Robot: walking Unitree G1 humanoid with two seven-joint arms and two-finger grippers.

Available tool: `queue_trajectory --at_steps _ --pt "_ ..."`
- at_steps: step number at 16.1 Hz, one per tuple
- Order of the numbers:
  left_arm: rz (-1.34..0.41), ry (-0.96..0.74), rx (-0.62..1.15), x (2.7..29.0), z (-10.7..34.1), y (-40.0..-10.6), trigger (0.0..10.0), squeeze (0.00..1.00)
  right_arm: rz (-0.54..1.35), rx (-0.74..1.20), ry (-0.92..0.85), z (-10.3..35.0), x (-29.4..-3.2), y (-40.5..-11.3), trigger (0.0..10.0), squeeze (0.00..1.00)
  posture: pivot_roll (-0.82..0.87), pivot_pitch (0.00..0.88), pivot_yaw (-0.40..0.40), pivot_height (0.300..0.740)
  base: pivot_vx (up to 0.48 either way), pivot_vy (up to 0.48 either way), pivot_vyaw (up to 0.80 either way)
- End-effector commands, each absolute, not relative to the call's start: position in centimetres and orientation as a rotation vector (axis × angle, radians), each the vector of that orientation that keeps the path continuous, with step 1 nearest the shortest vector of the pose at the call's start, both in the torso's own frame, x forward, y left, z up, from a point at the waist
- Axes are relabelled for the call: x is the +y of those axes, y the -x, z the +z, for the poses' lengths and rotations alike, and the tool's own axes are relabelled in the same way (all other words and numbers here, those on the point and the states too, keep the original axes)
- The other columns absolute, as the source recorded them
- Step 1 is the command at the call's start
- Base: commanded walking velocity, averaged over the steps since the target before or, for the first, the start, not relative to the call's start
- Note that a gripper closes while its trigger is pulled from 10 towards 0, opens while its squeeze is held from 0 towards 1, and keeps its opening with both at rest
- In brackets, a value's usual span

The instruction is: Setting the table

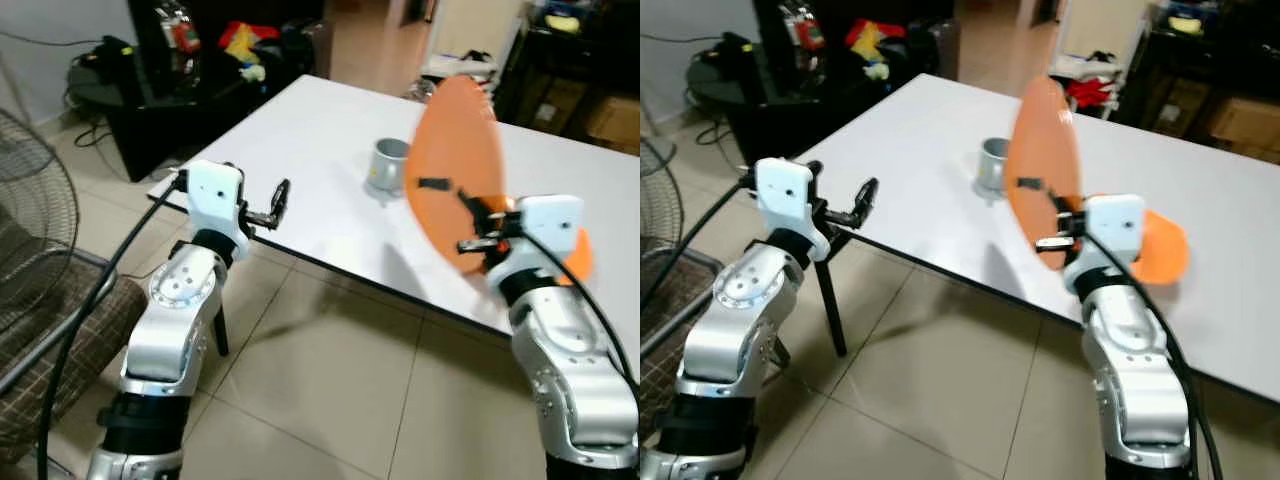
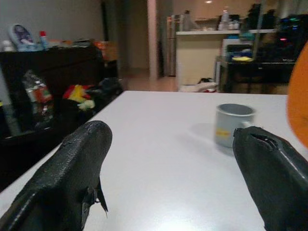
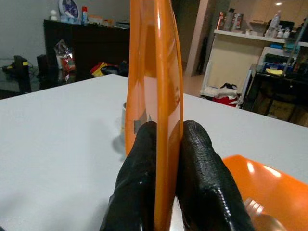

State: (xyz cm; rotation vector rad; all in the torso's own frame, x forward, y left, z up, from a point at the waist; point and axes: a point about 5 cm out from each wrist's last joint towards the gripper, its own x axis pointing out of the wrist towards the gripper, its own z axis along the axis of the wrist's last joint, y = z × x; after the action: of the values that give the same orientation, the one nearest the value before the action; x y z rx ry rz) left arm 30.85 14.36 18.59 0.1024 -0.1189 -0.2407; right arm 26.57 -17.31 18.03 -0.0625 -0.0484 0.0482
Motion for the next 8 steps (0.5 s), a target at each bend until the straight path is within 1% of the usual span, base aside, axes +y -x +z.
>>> queue_trajectory --at_steps 1,3,8 --pt "-0.223 -0.106 -0.135 14.9 19.2 -31.0 10.0 0.00 0.091 -0.129 0.058 19.6 -16.5 -26.7 10.0 0.00 0.03 0.000 -0.057 0.740 0.319 0.000 0.00" --pt "-0.221 -0.106 -0.137 15.0 19.3 -31.0 10.0 0.00 0.102 -0.144 0.055 19.7 -16.3 -26.7 10.0 0.00 0.04 0.000 -0.058 0.740 0.321 0.000 0.00" --pt "-0.217 -0.107 -0.179 15.3 20.6 -31.2 10.0 0.00 0.112 -0.265 0.008 21.4 -16.1 -26.3 10.0 0.00 0.04 0.000 -0.057 0.740 0.330 0.000 0.00"
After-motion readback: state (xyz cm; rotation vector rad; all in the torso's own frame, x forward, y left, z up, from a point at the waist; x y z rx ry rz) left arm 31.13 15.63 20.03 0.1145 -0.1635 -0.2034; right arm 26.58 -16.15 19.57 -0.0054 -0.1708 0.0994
